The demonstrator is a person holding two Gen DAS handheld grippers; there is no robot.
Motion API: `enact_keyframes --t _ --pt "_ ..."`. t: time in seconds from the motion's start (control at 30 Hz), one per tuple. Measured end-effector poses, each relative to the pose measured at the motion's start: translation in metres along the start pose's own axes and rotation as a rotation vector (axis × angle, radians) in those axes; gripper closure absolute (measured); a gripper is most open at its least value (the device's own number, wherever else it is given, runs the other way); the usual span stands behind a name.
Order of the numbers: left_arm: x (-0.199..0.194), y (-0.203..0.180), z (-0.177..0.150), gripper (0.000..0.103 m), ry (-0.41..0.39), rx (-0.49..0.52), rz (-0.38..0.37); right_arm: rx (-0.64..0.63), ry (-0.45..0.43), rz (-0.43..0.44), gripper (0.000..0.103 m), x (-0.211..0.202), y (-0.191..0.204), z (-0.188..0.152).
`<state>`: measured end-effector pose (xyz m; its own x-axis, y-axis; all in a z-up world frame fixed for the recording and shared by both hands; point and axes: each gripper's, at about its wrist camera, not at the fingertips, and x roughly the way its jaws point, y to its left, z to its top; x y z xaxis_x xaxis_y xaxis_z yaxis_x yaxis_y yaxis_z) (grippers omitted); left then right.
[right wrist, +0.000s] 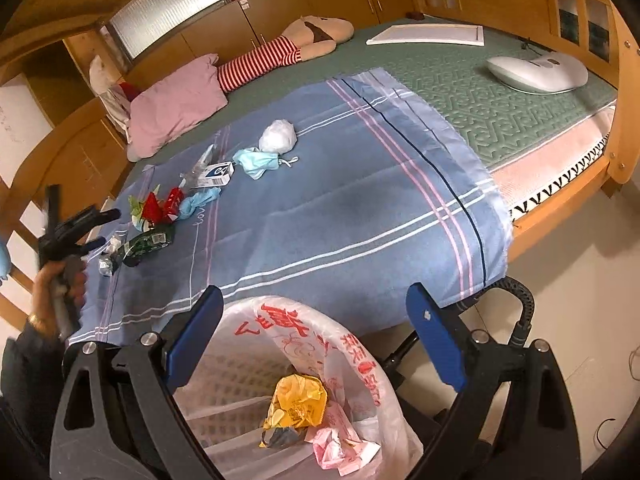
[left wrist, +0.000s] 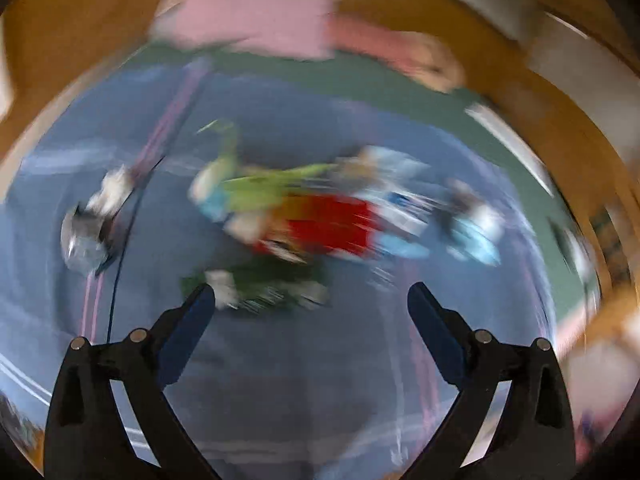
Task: Collect trash
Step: 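Grasp the green snack wrapper with the left gripper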
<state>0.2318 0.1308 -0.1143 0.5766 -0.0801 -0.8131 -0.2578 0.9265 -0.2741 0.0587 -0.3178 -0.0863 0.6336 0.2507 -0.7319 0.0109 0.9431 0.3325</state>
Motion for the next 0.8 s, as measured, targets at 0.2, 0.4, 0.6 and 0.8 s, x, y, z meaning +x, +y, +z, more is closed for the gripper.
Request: enact_keyframes --t 0.2,0.4,0.6,0.8 --pt "0.071 0.05 0.008 0.007 0.163 -0.262 -0.011 -0.012 0.023 0.003 0.012 0.016 0.014 0.006" --pt "0.089 0.049 -0.005 0.024 0.244 -0.152 0.043 -0.02 0.023 0.072 0.012 0.03 0.034 0.013" --pt "0.058 0.056 -0.025 0.024 0.214 -0.218 -0.149 -0.087 0.044 0.123 0.012 0.037 0.061 0.007" --pt "0.035 0.036 -0.059 0.023 0.239 -0.173 -0.314 -0.069 0.055 0.145 0.012 0.037 0.06 0.006"
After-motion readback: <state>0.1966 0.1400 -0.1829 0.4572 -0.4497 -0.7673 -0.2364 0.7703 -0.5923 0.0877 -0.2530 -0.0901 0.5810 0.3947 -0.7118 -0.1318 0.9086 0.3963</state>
